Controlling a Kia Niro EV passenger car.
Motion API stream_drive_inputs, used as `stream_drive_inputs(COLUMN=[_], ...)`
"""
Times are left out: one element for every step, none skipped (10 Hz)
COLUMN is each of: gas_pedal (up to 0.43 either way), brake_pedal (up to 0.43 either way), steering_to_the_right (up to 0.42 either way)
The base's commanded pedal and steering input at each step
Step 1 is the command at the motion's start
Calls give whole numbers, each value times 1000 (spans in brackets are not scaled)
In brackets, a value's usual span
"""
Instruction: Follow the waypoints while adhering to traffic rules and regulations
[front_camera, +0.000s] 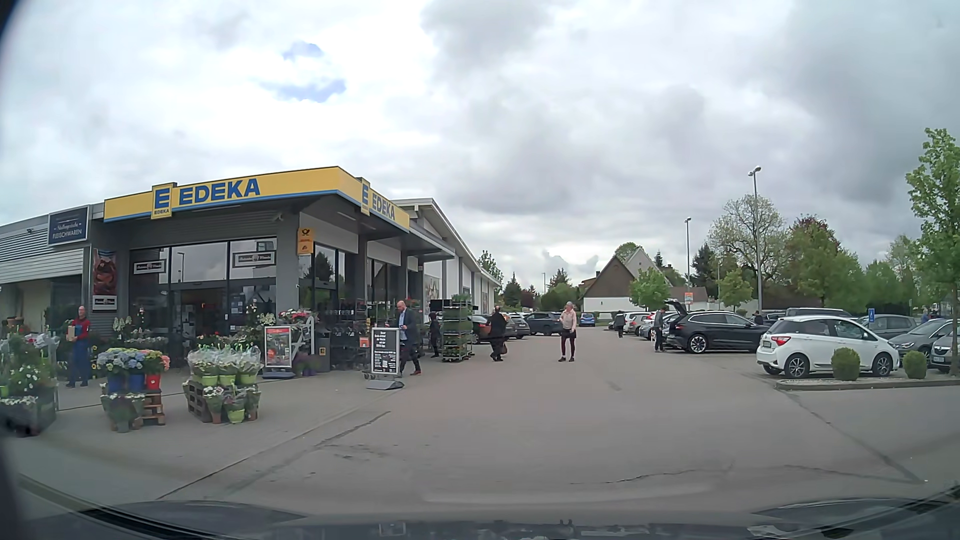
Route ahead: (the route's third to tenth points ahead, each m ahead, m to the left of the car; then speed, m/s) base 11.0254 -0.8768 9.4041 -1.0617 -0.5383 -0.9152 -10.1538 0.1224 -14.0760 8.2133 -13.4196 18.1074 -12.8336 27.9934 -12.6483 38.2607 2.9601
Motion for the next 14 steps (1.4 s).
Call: stream_drive_inputs(gas_pedal=[20,20,20,20,0,0,0,0,0,0,0,0,0,0], brake_pedal=[12,12,12,12,12,12,12,12,73,116,134,171,183,207], steering_to_the_right=[153,159,161,161,162,164,168,174,177,185,204,237,281,344])
